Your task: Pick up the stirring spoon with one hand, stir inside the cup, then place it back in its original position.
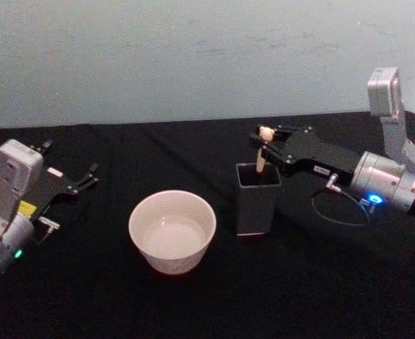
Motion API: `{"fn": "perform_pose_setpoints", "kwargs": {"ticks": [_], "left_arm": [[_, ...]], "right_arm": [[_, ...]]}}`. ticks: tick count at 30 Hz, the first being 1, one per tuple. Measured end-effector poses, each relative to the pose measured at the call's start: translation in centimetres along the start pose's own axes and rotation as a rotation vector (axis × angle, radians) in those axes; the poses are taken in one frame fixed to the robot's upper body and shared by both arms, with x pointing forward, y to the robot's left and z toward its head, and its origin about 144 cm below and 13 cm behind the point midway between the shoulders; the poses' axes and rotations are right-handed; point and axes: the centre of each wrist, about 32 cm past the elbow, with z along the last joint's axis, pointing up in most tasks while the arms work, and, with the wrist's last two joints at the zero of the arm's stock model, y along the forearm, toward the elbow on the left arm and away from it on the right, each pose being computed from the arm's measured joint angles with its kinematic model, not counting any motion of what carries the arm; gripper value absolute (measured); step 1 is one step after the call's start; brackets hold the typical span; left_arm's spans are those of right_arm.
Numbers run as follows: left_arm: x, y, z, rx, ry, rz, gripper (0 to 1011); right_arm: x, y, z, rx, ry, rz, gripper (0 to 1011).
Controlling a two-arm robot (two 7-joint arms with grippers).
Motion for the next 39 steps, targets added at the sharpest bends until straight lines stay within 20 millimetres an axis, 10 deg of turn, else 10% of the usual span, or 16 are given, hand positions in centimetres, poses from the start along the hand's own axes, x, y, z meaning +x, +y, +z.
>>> {"fn": "perform_pose_setpoints", "kwargs": {"ticks": [26,39], "left_arm": [[0.0,0.0,0.0,0.000,0.000,0.000,1001],[0.0,0.0,0.0,0.000,0.000,0.000,1001]], "right_arm": [[-0.5,-0.6,4.9,0.171,-0.112,0.004,212],[-0.5,2.9,5.3,0.192,-0.124,0.072,212]]}}
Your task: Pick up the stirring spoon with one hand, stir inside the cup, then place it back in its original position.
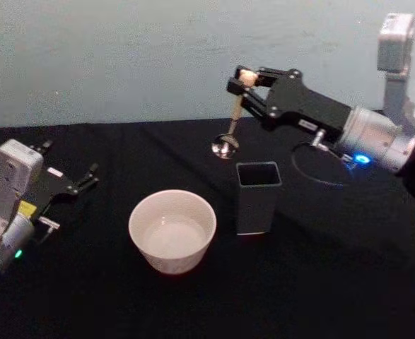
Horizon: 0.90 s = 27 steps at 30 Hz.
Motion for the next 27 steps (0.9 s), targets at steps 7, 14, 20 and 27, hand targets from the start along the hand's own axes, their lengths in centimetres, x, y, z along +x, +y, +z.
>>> {"fn": "perform_pose_setpoints", "kwargs": {"ticks": [7,14,20,27], "left_arm": [[0.0,0.0,0.0,0.000,0.000,0.000,1001],[0.0,0.0,0.0,0.000,0.000,0.000,1001],[0.0,0.0,0.0,0.000,0.000,0.000,1001],[0.0,0.0,0.0,0.000,0.000,0.000,1001]], "right_arm": [[-0.3,2.7,-0.9,-0.003,0.005,0.050,212],[-1.2,4.8,-2.1,-0.022,0.025,0.106,212],[-2.1,6.1,-3.2,-0.040,0.039,0.163,212],[-2.9,6.5,-4.5,-0.073,0.041,0.209,212]]}}
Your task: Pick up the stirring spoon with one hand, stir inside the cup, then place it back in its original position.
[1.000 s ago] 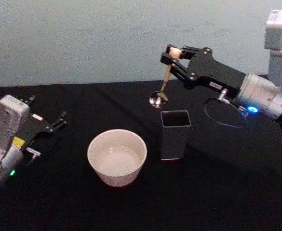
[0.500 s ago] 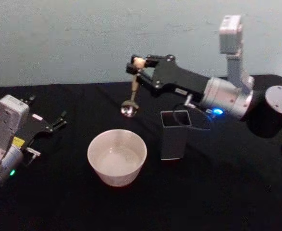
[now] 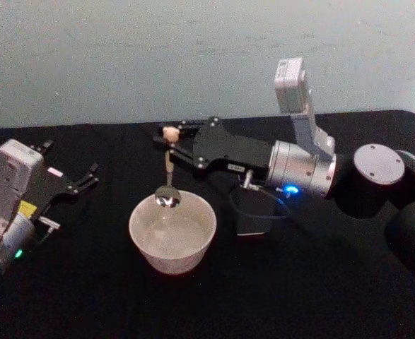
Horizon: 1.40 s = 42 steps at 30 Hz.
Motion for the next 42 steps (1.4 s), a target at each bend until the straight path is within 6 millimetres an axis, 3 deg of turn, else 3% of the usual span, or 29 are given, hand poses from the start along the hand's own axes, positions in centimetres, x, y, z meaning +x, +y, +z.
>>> {"fn": "perform_pose_setpoints", "kwargs": {"ticks": [21,42], "left_arm": [[0.0,0.0,0.0,0.000,0.000,0.000,1001],[0.0,0.0,0.0,0.000,0.000,0.000,1001]], "right_arm": [[-0.8,0.3,-4.0,-0.040,-0.005,0.026,212],[-1.0,0.2,-5.1,-0.055,0.004,0.024,212]]}}
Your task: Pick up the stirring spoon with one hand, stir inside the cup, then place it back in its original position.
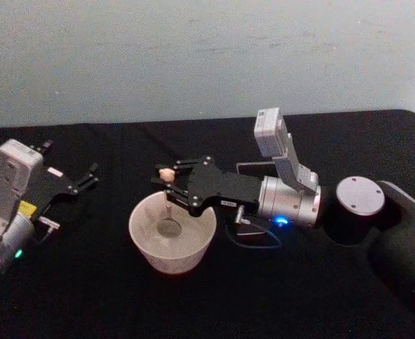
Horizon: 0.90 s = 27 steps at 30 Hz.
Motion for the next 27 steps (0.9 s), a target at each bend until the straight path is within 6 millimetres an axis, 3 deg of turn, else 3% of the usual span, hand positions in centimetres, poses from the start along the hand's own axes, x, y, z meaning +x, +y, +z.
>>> {"fn": "perform_pose_setpoints", "kwargs": {"ticks": [9,18,27], "left_arm": [[0.0,0.0,0.0,0.000,0.000,0.000,1001],[0.0,0.0,0.0,0.000,0.000,0.000,1001],[0.0,0.0,0.0,0.000,0.000,0.000,1001]], "right_arm": [[-0.1,-1.0,0.2,-0.006,-0.003,-0.025,212],[-1.2,-2.8,0.7,-0.010,0.005,-0.029,212],[-2.3,-3.3,0.8,-0.008,0.027,0.001,212]]}}
